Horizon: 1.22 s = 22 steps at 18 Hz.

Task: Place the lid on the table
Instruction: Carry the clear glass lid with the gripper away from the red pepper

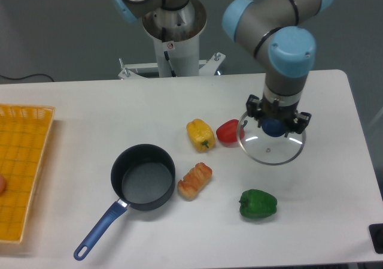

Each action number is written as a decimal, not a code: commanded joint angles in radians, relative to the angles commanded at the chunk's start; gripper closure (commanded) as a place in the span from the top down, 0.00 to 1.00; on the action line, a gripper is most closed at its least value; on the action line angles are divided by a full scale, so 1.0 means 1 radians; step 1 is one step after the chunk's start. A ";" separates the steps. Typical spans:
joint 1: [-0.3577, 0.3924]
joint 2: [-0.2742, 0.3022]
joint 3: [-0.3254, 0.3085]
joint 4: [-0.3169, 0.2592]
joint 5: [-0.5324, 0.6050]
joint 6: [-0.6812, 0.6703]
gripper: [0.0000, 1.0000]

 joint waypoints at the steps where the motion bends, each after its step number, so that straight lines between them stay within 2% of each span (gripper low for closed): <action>1: 0.012 0.000 -0.002 0.003 -0.002 0.006 0.57; 11: 0.057 -0.017 -0.009 0.005 -0.006 0.054 0.57; 22: 0.074 -0.080 -0.006 0.018 -0.005 0.083 0.57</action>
